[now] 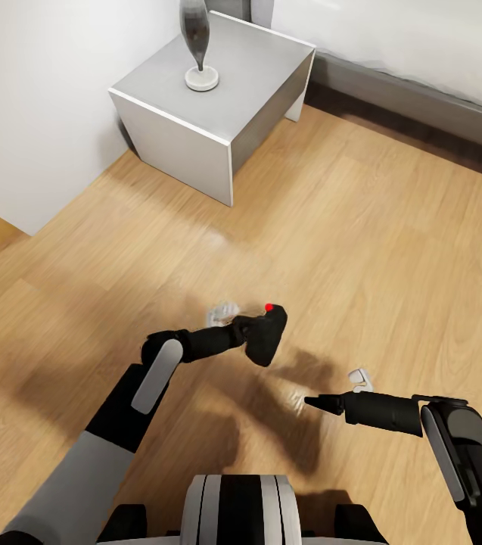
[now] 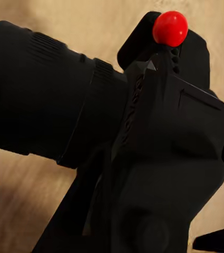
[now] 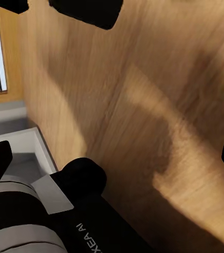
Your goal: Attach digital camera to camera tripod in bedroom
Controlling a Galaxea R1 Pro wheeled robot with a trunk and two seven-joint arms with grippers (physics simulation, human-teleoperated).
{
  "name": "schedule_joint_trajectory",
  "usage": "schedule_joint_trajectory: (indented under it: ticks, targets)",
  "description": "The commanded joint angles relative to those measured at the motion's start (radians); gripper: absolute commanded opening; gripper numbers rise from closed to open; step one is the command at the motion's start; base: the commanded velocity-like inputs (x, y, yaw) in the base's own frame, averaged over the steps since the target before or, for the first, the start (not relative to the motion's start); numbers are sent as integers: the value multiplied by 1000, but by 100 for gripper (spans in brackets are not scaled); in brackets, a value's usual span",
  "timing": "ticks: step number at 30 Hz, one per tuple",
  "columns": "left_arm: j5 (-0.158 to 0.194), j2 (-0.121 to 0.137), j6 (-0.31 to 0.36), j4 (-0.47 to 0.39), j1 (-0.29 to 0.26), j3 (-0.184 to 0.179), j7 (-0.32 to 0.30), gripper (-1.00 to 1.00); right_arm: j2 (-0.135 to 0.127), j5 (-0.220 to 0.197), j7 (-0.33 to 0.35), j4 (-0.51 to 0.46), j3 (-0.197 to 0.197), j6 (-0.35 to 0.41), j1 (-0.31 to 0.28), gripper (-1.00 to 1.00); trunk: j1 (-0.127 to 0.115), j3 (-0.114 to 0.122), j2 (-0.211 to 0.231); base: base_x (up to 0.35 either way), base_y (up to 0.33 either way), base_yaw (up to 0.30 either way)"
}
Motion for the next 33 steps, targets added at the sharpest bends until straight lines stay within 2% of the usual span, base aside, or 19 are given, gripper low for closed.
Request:
schedule_joint_trajectory:
  ticks: [1, 2, 3, 4, 8, 12, 16, 20, 23, 27, 30, 33]
  targets:
    - [6, -17, 60, 8, 0, -13, 60, -100, 1, -5, -1, 0, 0, 7, 0, 100, 0, 0, 0, 0, 0, 0]
    - [6, -26, 90, 11, 0, -20, 85, -100, 1, -4, -1, 0, 0, 7, 0, 100, 0, 0, 0, 0, 0, 0]
    - [7, -58, 198, 20, 0, -58, 169, -100, 3, -4, -1, 0, 1, 7, 0, 100, 0, 0, 0, 0, 0, 0]
    - [7, -62, 209, 14, 0, -64, 178, -100, 4, -4, -1, 0, 1, 7, 0, 100, 0, 0, 0, 0, 0, 0]
    - [17, -68, 217, -18, 0, -69, 172, -100, 4, -3, -1, 0, 0, 7, 0, 100, 0, 0, 0, 0, 0, 0]
    - [62, -69, 198, -59, 0, -75, 119, -100, 2, -3, -1, 0, 0, 7, 0, 100, 0, 0, 0, 0, 0, 0]
    - [72, -65, 192, -73, 0, -82, 112, -100, 1, -3, -1, 0, 0, 7, 0, 100, 0, 0, 0, 0, 0, 0]
    - [48, -62, 188, -82, 0, -82, 146, -100, 1, -3, -1, 0, 0, 7, 0, 100, 0, 0, 0, 0, 0, 0]
    - [9, -60, 182, -111, 0, -80, 234, -100, 1, -3, -1, 0, 0, 7, 0, 100, 0, 0, 0, 0, 0, 0]
    - [-2, -61, 181, -130, 0, -81, 340, -100, 1, -3, -1, 0, 0, 7, 0, 100, 0, 0, 0, 0, 0, 0]
    - [-5, -62, 184, -137, 0, -82, 390, -100, 1, -3, -1, 1, 0, 7, 0, 100, 0, 0, 0, 0, 0, 0]
    - [-11, -63, 181, -142, 0, -93, 412, -100, 1, -2, -1, 1, 0, 7, 0, 100, 0, 0, 0, 0, 0, 0]
